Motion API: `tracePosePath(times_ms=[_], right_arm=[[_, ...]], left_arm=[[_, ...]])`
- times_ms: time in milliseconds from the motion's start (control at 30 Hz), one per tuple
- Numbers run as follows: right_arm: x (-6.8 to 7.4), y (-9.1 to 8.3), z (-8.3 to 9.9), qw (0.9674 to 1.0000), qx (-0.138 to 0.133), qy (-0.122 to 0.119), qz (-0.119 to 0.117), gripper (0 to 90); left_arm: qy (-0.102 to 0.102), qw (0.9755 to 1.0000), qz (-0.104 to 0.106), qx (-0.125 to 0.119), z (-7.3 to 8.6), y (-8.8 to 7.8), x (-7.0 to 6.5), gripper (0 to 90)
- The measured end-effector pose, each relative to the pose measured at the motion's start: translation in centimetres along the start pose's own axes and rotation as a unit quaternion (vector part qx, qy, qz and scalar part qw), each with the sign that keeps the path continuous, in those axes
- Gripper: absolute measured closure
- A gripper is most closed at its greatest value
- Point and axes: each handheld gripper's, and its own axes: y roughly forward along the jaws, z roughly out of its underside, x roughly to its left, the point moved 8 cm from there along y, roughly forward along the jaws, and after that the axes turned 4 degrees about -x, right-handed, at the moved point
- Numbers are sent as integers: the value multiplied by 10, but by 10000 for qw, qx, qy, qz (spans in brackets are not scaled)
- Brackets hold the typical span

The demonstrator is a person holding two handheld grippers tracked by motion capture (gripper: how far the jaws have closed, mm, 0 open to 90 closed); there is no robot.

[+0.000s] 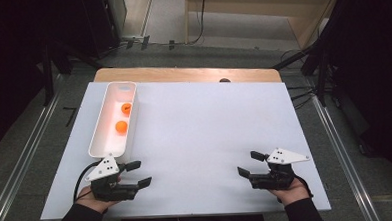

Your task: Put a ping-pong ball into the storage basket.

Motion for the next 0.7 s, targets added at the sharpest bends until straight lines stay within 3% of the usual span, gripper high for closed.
tracePosePath(times_ms=[267, 700], right_arm=[[-6, -5, 4, 9999, -3, 52, 102, 219], [-7, -2, 5, 10000, 48, 51, 43, 219]], left_arm=[[-11, 10000, 4, 1, 0, 0, 1, 314], [-12, 10000, 5, 12, 0, 0, 1, 314]])
